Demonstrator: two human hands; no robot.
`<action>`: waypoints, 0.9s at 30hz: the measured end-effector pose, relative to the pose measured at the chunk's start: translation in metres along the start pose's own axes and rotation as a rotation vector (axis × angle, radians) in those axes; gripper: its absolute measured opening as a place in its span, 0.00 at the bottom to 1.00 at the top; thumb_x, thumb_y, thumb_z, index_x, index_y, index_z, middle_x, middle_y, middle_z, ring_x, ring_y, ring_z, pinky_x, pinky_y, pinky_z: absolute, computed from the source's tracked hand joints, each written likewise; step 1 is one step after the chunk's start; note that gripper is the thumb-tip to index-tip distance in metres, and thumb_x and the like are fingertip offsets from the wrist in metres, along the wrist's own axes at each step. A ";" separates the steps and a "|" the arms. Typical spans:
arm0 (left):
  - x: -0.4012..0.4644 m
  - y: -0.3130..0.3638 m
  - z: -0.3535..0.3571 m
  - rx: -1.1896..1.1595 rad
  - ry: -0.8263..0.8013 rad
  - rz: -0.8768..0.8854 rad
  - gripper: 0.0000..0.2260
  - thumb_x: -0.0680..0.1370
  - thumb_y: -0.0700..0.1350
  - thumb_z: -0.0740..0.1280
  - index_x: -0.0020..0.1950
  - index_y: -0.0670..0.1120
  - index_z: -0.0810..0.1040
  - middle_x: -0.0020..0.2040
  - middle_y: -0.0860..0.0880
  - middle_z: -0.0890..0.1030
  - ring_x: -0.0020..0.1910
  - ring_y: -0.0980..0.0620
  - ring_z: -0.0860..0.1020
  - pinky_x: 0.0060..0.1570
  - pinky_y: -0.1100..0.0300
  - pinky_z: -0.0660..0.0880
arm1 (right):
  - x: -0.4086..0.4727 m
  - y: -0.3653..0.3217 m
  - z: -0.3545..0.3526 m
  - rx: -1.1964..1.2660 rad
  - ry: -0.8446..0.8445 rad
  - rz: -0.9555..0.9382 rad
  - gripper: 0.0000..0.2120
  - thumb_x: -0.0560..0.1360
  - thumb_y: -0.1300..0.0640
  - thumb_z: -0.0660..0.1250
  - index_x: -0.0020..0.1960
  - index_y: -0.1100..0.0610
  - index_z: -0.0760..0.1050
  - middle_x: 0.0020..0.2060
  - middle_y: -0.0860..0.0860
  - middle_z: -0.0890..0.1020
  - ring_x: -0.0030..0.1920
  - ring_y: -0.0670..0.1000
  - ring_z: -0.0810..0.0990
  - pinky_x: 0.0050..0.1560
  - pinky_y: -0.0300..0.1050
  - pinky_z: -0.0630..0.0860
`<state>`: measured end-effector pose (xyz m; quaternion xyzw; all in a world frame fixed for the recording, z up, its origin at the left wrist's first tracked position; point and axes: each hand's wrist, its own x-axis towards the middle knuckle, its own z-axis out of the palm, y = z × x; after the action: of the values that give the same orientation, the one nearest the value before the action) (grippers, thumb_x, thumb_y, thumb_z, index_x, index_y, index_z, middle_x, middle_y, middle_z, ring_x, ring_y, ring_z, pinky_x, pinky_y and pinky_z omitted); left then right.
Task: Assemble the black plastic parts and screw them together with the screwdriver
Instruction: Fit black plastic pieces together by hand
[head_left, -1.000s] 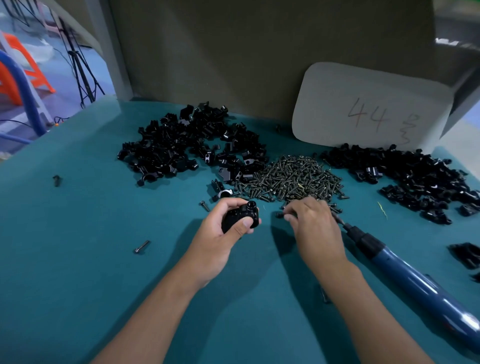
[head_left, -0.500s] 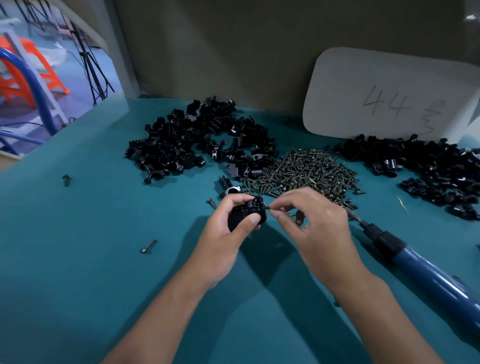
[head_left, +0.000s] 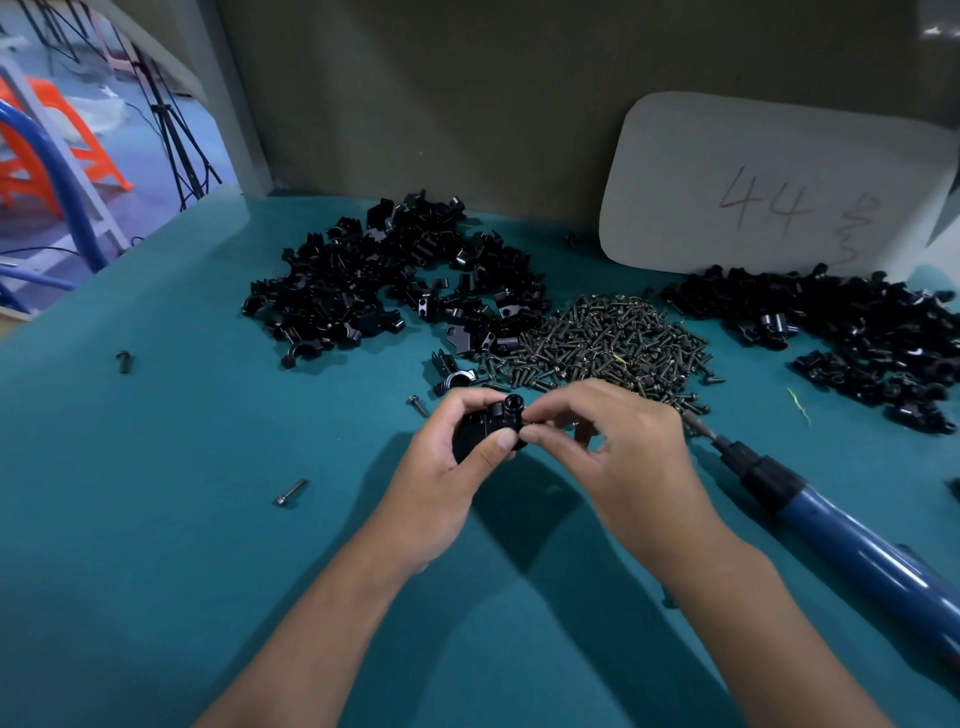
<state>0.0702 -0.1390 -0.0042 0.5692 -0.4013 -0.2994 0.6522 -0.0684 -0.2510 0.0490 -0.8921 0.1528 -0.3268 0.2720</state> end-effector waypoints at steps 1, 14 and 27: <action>0.000 0.000 0.000 -0.002 0.002 0.001 0.12 0.75 0.58 0.70 0.57 0.59 0.78 0.52 0.52 0.82 0.52 0.50 0.81 0.59 0.55 0.78 | 0.001 0.000 0.000 0.030 0.005 0.039 0.04 0.74 0.60 0.77 0.47 0.56 0.84 0.40 0.45 0.83 0.43 0.44 0.80 0.42 0.33 0.75; 0.000 -0.004 -0.001 0.034 0.016 -0.004 0.13 0.75 0.58 0.70 0.58 0.58 0.77 0.53 0.52 0.82 0.54 0.50 0.82 0.62 0.45 0.77 | 0.001 0.007 0.009 0.139 -0.004 0.250 0.01 0.74 0.50 0.74 0.43 0.45 0.83 0.39 0.39 0.83 0.43 0.42 0.81 0.43 0.30 0.73; -0.002 -0.001 0.002 0.130 -0.021 0.009 0.12 0.76 0.58 0.69 0.59 0.60 0.77 0.55 0.58 0.82 0.56 0.56 0.80 0.62 0.52 0.77 | -0.003 0.011 0.019 -0.064 0.010 0.183 0.17 0.82 0.43 0.57 0.38 0.48 0.67 0.34 0.45 0.70 0.38 0.46 0.72 0.37 0.35 0.67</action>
<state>0.0674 -0.1392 -0.0059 0.6055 -0.4293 -0.2755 0.6109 -0.0589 -0.2511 0.0288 -0.8809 0.2455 -0.3001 0.2714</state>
